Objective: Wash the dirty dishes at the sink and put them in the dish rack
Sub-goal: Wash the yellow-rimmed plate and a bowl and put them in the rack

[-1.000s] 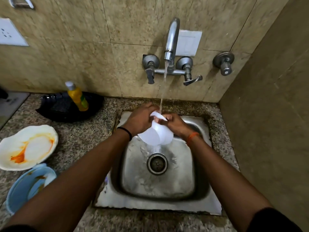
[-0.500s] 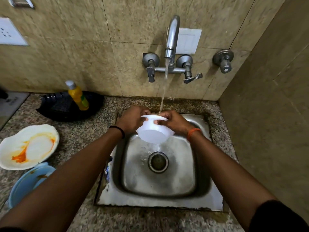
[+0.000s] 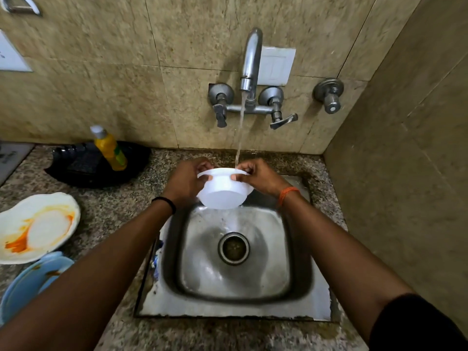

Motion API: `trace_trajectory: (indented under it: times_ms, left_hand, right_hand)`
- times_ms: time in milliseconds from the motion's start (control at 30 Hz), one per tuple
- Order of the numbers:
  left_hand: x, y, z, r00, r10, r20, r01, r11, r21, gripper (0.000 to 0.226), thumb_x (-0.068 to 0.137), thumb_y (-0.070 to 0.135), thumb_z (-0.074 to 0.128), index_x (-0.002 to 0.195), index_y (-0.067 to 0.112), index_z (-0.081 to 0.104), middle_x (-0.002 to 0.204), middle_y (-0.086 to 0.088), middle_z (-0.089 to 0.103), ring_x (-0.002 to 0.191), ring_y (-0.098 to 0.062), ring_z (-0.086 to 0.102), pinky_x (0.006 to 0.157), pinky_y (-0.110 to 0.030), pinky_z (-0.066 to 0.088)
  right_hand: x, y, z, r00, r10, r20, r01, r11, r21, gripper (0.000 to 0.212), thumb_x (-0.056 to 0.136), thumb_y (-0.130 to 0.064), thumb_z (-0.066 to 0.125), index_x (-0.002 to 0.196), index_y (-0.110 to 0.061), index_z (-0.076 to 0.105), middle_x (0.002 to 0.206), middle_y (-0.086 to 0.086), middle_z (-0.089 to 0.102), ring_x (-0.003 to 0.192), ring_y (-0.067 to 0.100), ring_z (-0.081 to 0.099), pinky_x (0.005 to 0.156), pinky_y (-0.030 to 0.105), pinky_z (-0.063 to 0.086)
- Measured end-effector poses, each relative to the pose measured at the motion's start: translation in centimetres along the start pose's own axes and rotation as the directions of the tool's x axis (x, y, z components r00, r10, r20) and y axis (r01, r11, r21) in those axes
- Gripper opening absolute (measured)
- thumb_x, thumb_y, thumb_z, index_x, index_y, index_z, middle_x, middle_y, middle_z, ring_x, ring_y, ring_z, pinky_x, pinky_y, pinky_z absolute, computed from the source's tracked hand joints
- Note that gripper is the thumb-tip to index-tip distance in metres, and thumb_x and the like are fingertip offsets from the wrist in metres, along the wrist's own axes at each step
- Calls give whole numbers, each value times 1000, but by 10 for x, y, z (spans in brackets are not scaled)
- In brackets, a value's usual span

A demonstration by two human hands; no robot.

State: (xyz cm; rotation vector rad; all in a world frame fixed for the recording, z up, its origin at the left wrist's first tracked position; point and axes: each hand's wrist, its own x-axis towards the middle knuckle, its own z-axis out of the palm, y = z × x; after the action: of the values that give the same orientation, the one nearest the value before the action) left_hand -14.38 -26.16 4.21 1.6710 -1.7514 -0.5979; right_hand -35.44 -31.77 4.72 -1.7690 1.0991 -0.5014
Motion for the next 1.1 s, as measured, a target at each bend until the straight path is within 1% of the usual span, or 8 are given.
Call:
trace_trajectory:
  times_ms: [200, 400, 467, 533, 667, 767, 933, 1100]
  left_hand:
    - [-3, 22, 12, 995, 101, 21, -103, 975, 196, 17, 82, 8, 64, 99, 8, 67, 92, -13, 72, 86, -30, 64, 62, -26, 32]
    - [-2, 7, 15, 997, -54, -60, 43, 984, -172, 3, 84, 7, 63, 87, 8, 63, 84, -4, 64, 77, -19, 58, 63, -13, 39]
    - [-1, 5, 24, 948, -303, -95, 240, 880, -409, 6, 87, 2, 62, 88, 8, 60, 88, -8, 63, 83, -21, 57, 73, -23, 45]
    - [1, 9, 33, 852, -523, -30, 369, 639, -675, 5, 88, 3, 60, 88, 8, 60, 95, -17, 64, 90, -29, 60, 81, -37, 50]
    - [-3, 20, 42, 755, -630, 182, 441, 282, -852, 23, 98, 8, 50, 118, 1, 58, 112, -21, 62, 85, -27, 61, 56, -24, 52]
    - [-13, 20, 39, 769, -577, 275, 428, 145, -892, 27, 100, 11, 46, 121, -3, 54, 80, -6, 72, 53, -10, 63, 41, -15, 48]
    - [-23, 18, 37, 829, -470, 304, 371, 54, -927, 13, 97, 10, 49, 99, 8, 62, 86, -8, 75, 77, -20, 73, 78, -46, 56]
    - [-19, 21, 36, 835, -470, 286, 317, -14, -948, 16, 99, 12, 45, 104, 11, 61, 87, -6, 76, 83, -24, 72, 67, -51, 59]
  right_hand:
    - [9, -8, 11, 998, -64, 0, 64, 987, -145, 16, 80, -22, 73, 86, -6, 72, 86, 11, 73, 77, 19, 65, 72, 37, 51]
    - [8, -5, 9, 988, -45, -145, 13, 976, -216, 27, 87, -43, 65, 101, -20, 64, 106, 7, 66, 98, 26, 60, 84, 36, 46]
    - [5, -1, 24, 975, -61, -213, -12, 945, -327, 55, 90, -47, 57, 135, -15, 49, 139, 11, 49, 128, 29, 43, 106, 38, 36]
    - [-2, -2, 52, 972, -100, -210, 18, 933, -359, 71, 94, -47, 51, 151, -14, 25, 158, 10, 24, 143, 28, 22, 118, 39, 20]
    - [-11, 5, 94, 952, -220, -214, 128, 919, -372, 70, 97, -44, 46, 154, -21, 12, 163, 8, -3, 150, 21, -4, 122, 36, 2]
    - [-5, 12, 86, 948, -257, -190, 194, 935, -297, 71, 96, -44, 47, 154, -25, 11, 163, -1, 0, 149, 10, -5, 121, 34, 3]
    - [8, 24, 65, 959, 164, -231, -129, 979, 159, 71, 90, -63, 32, 153, -35, 14, 161, -8, 14, 148, 16, 15, 120, 48, 16]
    - [-9, 23, 69, 927, 189, -323, -208, 978, -25, 67, 96, -61, 22, 154, -31, 5, 163, -7, 4, 150, 15, 3, 122, 43, 6]
